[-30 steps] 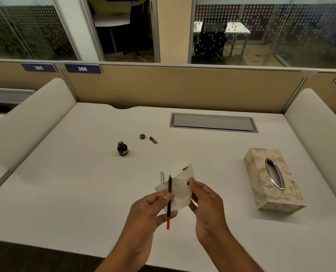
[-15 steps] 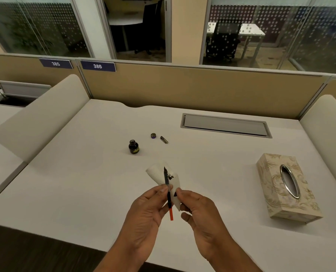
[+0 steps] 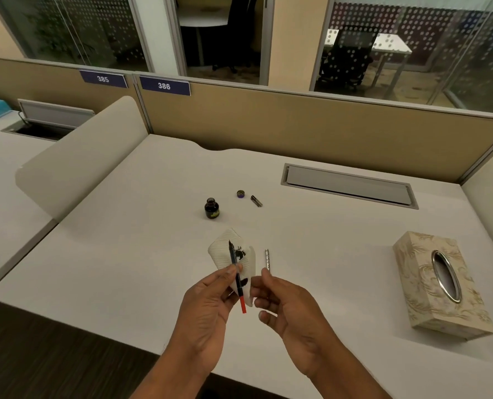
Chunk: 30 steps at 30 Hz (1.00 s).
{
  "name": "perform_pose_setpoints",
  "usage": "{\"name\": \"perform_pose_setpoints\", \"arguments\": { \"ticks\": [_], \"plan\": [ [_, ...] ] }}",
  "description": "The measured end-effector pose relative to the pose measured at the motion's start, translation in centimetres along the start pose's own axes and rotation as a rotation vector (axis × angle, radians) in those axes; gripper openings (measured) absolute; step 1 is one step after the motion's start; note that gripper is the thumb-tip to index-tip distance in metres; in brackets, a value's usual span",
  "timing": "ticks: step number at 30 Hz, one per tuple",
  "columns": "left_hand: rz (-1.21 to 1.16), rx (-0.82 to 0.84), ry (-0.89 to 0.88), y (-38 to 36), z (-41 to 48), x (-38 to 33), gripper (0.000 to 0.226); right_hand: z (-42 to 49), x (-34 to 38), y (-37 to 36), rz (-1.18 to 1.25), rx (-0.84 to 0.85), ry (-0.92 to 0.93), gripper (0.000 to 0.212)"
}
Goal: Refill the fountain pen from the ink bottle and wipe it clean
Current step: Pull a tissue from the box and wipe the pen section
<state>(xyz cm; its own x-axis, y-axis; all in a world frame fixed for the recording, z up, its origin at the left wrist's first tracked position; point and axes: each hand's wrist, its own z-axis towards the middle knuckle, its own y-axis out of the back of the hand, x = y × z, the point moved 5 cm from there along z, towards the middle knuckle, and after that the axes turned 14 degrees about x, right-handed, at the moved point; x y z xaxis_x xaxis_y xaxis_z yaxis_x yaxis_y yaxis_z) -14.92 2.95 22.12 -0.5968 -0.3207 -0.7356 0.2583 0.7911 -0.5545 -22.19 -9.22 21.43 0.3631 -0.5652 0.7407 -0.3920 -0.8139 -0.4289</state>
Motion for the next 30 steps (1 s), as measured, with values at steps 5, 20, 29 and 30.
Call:
{"name": "perform_pose_setpoints", "arguments": {
  "ticks": [5, 20, 29, 30],
  "plan": [
    [0.013, -0.020, 0.001, 1.3, 0.3, -0.6, 0.034, 1.1, -0.2, -0.6, 0.009, 0.001, -0.040, 0.043],
    [0.089, 0.039, 0.009, 4.8, 1.9, -2.5, 0.036, 4.7, 0.5, -4.0, -0.272, -0.049, 0.156, 0.012],
    [0.180, 0.066, 0.014, 5.6, 2.6, -2.8, 0.044, 6.7, -0.4, -4.8, -0.167, -0.094, 0.219, 0.008],
    [0.202, 0.064, 0.007, 5.6, 2.8, -2.9, 0.043, 6.9, -0.5, -4.9, -0.151, -0.094, 0.221, 0.008]
  ]
}}
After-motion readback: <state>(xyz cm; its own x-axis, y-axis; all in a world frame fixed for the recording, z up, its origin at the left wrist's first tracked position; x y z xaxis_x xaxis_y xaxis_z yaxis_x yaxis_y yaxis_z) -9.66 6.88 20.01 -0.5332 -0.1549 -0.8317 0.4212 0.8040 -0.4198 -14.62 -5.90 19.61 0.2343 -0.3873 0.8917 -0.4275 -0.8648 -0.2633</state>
